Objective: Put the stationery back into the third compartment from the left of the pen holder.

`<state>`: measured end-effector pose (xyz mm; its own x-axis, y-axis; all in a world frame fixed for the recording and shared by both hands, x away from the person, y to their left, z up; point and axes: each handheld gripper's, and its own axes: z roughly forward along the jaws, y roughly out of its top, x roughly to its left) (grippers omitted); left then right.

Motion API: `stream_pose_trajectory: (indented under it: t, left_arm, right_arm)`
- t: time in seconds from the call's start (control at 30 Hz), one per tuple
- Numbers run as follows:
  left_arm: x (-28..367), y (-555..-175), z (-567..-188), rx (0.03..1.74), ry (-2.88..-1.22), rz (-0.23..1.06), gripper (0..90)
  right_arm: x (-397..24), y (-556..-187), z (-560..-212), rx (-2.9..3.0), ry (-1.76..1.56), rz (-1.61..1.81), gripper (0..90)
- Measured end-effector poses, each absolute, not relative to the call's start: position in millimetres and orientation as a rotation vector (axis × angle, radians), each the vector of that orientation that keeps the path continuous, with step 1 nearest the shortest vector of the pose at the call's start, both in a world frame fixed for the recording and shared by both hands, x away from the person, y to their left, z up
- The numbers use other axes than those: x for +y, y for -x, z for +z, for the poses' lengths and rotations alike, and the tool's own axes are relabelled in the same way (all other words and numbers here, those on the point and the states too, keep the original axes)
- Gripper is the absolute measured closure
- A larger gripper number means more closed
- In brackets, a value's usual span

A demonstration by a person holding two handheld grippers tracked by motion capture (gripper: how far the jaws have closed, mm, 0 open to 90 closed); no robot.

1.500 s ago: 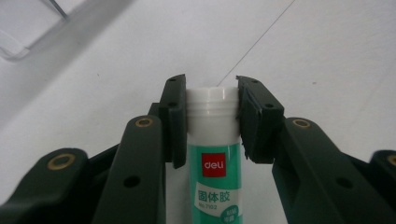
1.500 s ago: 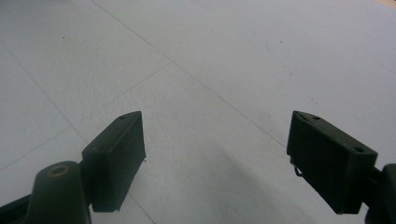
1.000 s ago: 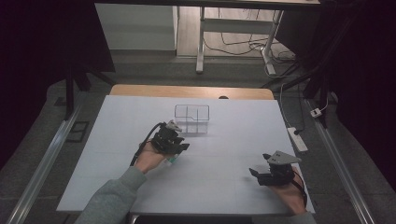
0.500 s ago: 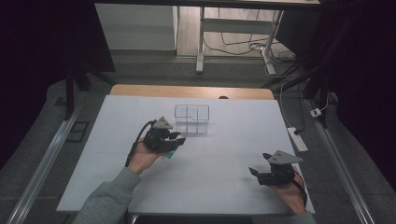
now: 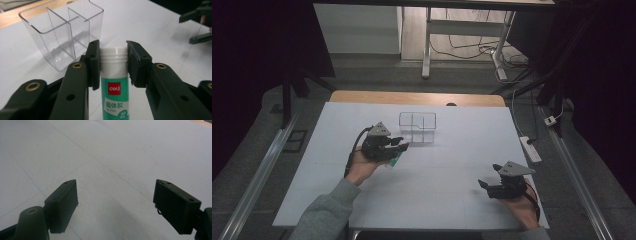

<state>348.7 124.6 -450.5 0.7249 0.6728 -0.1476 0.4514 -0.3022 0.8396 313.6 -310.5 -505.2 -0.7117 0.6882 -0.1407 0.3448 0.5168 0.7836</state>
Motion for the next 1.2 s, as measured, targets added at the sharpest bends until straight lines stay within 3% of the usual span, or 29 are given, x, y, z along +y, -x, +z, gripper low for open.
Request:
stream_pose_trajectory:
  t: [1.2]
  left_arm:
    - [117.6, -380.8, -422.0, 0.811, -1.772, 0.273, 64.5]
  right_arm:
    - [-309.8, -314.1, -507.1, 2.326, -0.853, 1.040, 19.3]
